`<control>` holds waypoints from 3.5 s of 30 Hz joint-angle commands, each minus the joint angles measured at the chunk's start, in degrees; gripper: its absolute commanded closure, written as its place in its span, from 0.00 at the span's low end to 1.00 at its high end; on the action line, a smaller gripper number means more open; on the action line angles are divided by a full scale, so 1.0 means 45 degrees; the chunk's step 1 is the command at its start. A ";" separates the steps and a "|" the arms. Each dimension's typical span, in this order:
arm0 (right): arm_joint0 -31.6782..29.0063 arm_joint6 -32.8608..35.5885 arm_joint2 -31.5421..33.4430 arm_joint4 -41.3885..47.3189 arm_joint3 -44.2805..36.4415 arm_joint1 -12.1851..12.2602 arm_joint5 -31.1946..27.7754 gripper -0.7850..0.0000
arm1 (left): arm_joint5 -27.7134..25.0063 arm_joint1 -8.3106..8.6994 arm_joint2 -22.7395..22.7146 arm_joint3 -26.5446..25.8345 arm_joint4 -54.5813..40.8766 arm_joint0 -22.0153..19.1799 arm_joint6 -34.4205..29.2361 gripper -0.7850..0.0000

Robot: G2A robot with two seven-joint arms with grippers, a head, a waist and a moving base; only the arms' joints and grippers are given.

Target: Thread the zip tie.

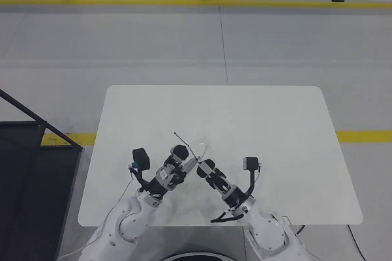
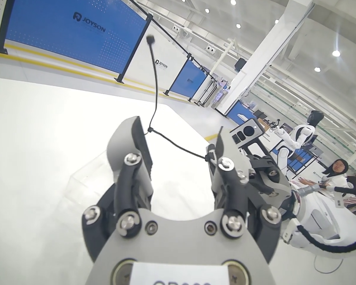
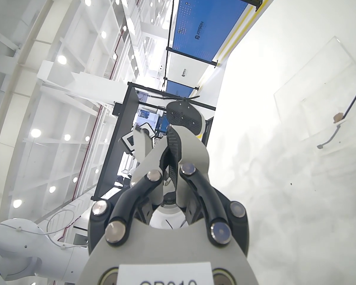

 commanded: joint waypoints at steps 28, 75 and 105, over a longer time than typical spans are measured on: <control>0.0651 0.5964 0.1955 0.6735 0.1337 0.0447 -0.0903 1.00 | -0.2171 0.0267 -0.0831 0.0415 -0.6150 0.0393 -0.2298 0.00; 0.2811 1.2377 0.0000 1.2205 0.5697 0.0028 -0.2639 1.00 | 0.2584 0.0464 0.0154 0.3129 -2.2786 -0.1884 -1.7987 0.51; 0.2700 1.2038 -0.0019 1.1929 0.5653 -0.0071 -0.2825 1.00 | 0.2667 0.0305 -0.0012 0.3310 -2.3103 -0.1908 -1.8287 0.74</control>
